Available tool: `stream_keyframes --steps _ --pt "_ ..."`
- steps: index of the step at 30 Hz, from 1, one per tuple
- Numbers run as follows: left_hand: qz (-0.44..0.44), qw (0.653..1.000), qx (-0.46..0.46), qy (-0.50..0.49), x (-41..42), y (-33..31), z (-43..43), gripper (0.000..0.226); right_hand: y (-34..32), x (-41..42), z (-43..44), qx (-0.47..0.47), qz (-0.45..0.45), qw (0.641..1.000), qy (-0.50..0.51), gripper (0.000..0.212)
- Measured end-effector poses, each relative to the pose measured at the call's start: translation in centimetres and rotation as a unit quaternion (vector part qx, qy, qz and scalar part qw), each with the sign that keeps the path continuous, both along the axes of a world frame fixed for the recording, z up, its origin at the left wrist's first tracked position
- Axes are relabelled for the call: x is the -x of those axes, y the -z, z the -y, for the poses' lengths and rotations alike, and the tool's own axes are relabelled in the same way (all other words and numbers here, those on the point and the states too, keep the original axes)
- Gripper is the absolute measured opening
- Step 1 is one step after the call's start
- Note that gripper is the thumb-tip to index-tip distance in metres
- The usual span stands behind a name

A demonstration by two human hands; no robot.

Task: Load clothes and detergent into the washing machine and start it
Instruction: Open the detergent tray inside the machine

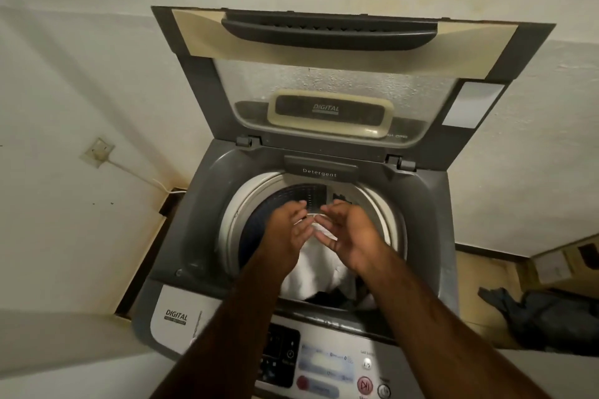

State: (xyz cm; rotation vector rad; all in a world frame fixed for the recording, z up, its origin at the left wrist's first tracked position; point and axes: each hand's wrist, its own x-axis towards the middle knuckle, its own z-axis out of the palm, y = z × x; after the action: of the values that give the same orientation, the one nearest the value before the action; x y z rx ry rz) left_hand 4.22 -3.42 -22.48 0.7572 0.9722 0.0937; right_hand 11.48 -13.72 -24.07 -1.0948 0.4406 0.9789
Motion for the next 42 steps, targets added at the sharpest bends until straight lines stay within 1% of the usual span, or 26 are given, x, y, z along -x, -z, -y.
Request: stream_keyframes --steps 2,5,8,11,13,16,19,21,24,28,32,35,38,42 --pt "0.022 0.999 0.029 -0.022 -1.7 -0.1 -1.2 0.014 0.3 -1.4 -0.9 -0.023 -0.015 0.999 0.045 0.031" --pt "0.037 0.997 0.06 -0.038 -4.8 -0.1 -2.9 0.02 0.5 -3.4 -2.4 -0.032 -0.025 0.996 0.077 0.017" --pt "0.023 0.997 0.066 -0.022 -7.5 0.6 -4.6 0.025 0.2 -4.7 -3.9 -0.037 -0.024 0.994 0.102 0.016" --pt "0.018 0.995 0.095 -0.015 -9.0 1.7 -5.9 0.028 0.5 -5.1 -5.1 -0.041 -0.03 0.99 0.132 0.012" --pt "0.021 0.994 0.111 -0.008 -9.4 2.3 -6.2 0.022 0.5 -5.0 -5.6 -0.033 -0.032 0.989 0.142 0.01" --pt "0.027 0.992 0.12 -0.011 -9.9 2.8 -6.5 0.016 0.7 -5.1 -6.2 -0.023 -0.029 0.986 0.162 0.012" --pt "0.031 0.992 0.118 -0.028 -10.5 3.2 -6.8 0.01 1.3 -5.7 -6.8 -0.028 -0.027 0.983 0.181 0.016" --pt "0.027 0.994 0.107 -0.025 -10.6 3.4 -6.9 0.011 1.8 -6.0 -7.1 -0.025 -0.022 0.982 0.184 0.018" --pt "0.026 0.997 0.075 -0.004 -10.5 3.5 -6.7 0.018 2.4 -5.8 -7.5 -0.005 -0.007 0.987 0.163 0.019" --pt "0.003 0.999 0.048 0.021 -10.2 3.4 -6.6 0.026 3.0 -5.3 -7.4 0.009 0.001 0.986 0.166 0.024" --pt "-0.026 0.999 0.034 0.022 -9.5 2.9 -6.1 0.031 3.4 -4.3 -6.9 0.018 -0.003 0.985 0.171 0.037" --pt "-0.045 0.998 0.031 0.012 -8.2 3.1 -5.6 0.031 3.9 -2.8 -6.3 0.028 -0.012 0.986 0.162 0.034" --pt "-0.048 0.998 0.032 0.01 -6.8 3.4 -4.8 0.022 4.1 -1.7 -5.4 0.051 0.003 0.988 0.146 0.028" --pt "-0.049 0.998 0.026 0.005 -6.6 3.0 -4.7 0.026 3.8 -1.3 -5.2 0.053 0.02 0.989 0.135 0.028"
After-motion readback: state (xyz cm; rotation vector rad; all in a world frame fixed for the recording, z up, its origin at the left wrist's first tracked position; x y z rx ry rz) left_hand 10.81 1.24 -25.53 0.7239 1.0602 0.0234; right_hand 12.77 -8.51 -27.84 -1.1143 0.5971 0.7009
